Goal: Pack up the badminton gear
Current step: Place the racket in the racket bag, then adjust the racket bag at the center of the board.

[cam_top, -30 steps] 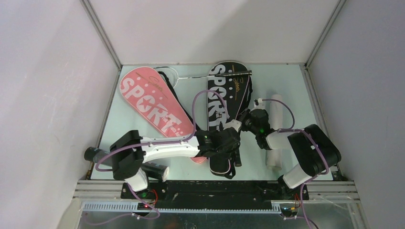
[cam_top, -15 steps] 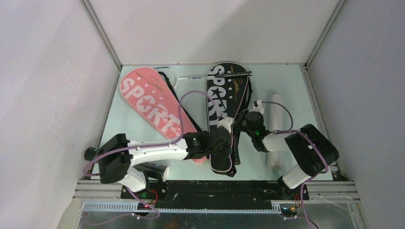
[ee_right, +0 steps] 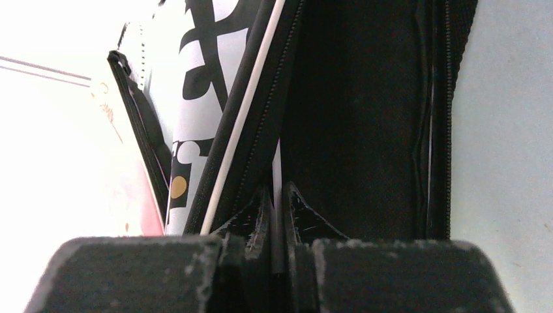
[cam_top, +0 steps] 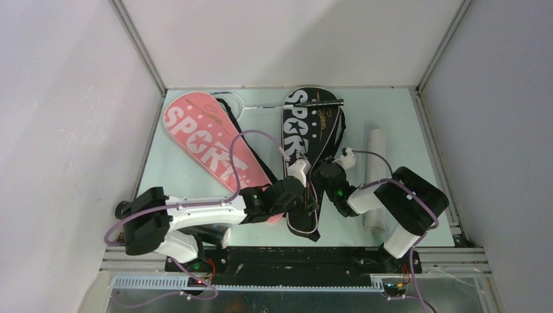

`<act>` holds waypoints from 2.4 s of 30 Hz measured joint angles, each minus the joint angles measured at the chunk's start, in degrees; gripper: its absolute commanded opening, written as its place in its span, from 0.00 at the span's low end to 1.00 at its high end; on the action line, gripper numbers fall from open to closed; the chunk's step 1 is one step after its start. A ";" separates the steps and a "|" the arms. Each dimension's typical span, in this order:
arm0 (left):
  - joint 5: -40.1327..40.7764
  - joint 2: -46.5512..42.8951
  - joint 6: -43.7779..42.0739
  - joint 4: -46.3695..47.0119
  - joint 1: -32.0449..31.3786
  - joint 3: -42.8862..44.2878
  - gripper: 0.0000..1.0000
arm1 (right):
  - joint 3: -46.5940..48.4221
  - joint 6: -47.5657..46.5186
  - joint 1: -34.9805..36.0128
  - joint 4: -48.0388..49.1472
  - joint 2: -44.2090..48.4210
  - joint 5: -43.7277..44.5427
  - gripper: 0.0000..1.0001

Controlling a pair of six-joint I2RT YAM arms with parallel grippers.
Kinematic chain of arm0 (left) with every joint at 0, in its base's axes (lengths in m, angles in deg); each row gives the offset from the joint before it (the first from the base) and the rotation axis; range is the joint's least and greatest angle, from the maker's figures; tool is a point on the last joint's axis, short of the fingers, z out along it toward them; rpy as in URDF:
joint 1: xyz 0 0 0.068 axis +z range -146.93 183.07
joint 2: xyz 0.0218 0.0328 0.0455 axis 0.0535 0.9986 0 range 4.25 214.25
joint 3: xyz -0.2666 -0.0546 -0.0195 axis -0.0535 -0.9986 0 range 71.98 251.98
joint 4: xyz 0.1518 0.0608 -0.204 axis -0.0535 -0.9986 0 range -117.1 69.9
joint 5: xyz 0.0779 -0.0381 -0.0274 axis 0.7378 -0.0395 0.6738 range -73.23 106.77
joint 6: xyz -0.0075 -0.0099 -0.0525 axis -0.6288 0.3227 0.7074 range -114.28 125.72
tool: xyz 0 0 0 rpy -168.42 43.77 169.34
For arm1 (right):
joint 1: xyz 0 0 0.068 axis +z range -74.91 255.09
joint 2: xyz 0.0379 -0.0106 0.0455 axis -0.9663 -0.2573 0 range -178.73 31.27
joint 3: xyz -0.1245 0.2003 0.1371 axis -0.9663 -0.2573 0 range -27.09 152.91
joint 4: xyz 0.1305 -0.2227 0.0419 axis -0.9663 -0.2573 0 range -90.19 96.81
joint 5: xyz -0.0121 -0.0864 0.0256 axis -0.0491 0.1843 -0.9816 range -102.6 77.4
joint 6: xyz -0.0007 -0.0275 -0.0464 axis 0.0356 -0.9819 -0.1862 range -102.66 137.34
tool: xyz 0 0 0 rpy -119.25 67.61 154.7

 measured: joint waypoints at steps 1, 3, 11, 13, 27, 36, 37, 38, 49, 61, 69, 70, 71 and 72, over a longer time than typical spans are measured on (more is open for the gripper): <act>-0.02 0.00 0.28 0.48 0.02 -0.33 0.00 | -0.17 0.50 0.39 0.68 -0.44 0.92 0.03; 0.00 0.00 0.85 1.20 0.02 -0.90 0.00 | -0.44 1.53 1.25 2.14 -1.20 2.91 0.10; -2.97 0.61 2.38 5.51 0.15 -1.27 0.16 | -1.18 3.87 1.01 3.91 -1.84 8.15 0.47; -4.35 0.90 2.82 6.27 0.15 -1.27 0.33 | -1.86 3.19 0.57 2.97 -0.74 7.63 0.53; 0.42 -5.81 1.97 -4.11 0.33 -1.22 0.72 | -2.51 -4.98 -5.75 -26.71 23.98 -6.03 0.65; 4.98 -10.64 -0.37 -15.56 5.81 -1.27 0.73 | -1.64 -9.90 -6.16 -41.68 37.46 -17.90 0.63; 5.11 -11.13 -0.61 -16.31 6.40 -1.46 0.73 | -1.64 -9.90 -5.70 -42.49 38.38 -19.54 0.63; 5.05 -11.58 -0.81 -16.63 7.02 -1.92 0.73 | -1.64 -9.84 -4.15 -42.99 38.97 -20.87 0.63; 1.01 -11.06 -0.31 -15.76 8.70 -10.19 0.65 | -6.10 -4.57 7.98 -42.58 36.85 -26.27 0.63; -3.28 -9.16 1.97 -8.79 8.72 -14.08 0.48 | -11.08 1.14 11.32 -36.94 35.45 -25.29 0.58; -4.57 -6.73 2.75 -5.49 8.00 -14.32 0.46 | -11.80 2.69 11.98 -35.19 35.06 -24.48 0.50; -4.74 -6.14 2.75 -4.98 7.69 -14.27 0.46 | -11.80 2.91 12.17 -34.64 35.04 -24.41 0.49; -4.79 -5.60 2.75 -4.72 7.48 -14.21 0.46 | -11.82 2.99 12.33 -34.16 35.01 -24.37 0.47; -4.87 -5.11 2.75 -4.46 7.28 -14.14 0.46 | -11.89 3.15 12.48 -33.66 35.01 -24.35 0.46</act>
